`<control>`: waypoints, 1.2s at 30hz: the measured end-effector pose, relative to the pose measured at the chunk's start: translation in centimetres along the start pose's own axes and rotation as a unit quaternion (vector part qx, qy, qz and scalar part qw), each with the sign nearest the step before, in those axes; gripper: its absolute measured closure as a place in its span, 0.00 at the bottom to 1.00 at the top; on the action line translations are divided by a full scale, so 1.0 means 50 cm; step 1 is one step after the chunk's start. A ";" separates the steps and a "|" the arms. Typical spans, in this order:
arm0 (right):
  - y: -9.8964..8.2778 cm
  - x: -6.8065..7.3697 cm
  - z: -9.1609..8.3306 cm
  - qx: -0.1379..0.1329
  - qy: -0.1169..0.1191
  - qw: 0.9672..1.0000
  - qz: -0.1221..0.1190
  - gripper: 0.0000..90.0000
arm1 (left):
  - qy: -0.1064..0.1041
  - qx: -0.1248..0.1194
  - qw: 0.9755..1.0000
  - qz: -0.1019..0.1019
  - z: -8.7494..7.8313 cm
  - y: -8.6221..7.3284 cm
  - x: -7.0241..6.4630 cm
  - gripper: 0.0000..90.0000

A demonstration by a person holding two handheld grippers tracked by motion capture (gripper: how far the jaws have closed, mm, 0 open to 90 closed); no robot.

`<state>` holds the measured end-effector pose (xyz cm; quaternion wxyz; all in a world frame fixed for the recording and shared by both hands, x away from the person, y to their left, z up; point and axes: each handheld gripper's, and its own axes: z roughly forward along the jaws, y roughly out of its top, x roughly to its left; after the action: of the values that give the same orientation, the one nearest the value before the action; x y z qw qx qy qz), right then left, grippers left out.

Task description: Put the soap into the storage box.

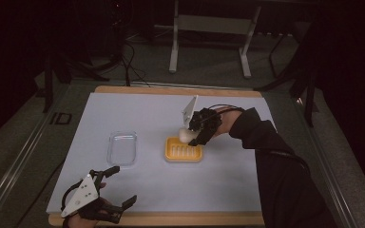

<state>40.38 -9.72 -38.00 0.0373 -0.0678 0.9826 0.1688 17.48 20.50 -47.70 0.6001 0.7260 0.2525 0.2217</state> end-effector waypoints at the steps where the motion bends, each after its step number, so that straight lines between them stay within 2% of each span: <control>1: 0.001 -0.001 0.003 -0.002 0.000 1.000 -0.001 0.56 | 0.000 0.000 1.000 0.000 0.000 0.000 0.000 0.01; 7: 0.006 -0.004 0.020 -0.015 -0.004 1.000 -0.007 0.56 | -0.002 -0.002 1.000 0.000 -0.001 0.001 -0.002 0.01; 12: 0.008 -0.005 0.040 -0.033 0.004 0.999 -0.009 0.56 | -0.004 -0.003 1.000 0.001 -0.001 0.001 -0.002 0.01; 14: 0.005 -0.007 0.052 -0.033 0.006 0.999 -0.009 0.56 | -0.004 -0.004 1.000 0.001 -0.001 0.001 -0.002 0.01; 17: -0.002 -0.010 0.068 -0.037 0.005 0.999 -0.002 0.56 | -0.004 -0.004 1.000 0.001 -0.002 0.001 -0.002 0.01; 20: -0.011 -0.015 0.081 -0.060 0.009 0.998 0.013 0.56 | -0.004 -0.003 1.000 0.002 -0.001 0.001 -0.002 0.01; 27: -0.034 -0.021 0.124 -0.050 0.015 0.998 0.040 0.55 | -0.005 -0.002 1.000 0.005 -0.001 0.001 -0.002 0.01; 36: -0.058 -0.025 0.164 -0.051 0.002 0.998 0.047 0.55 | -0.006 0.000 1.000 0.004 -0.001 0.001 -0.003 0.01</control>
<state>42.47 -9.51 -46.55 0.0243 -0.0236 0.9748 0.2205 17.33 20.41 -47.67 0.6009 0.7282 0.2457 0.2198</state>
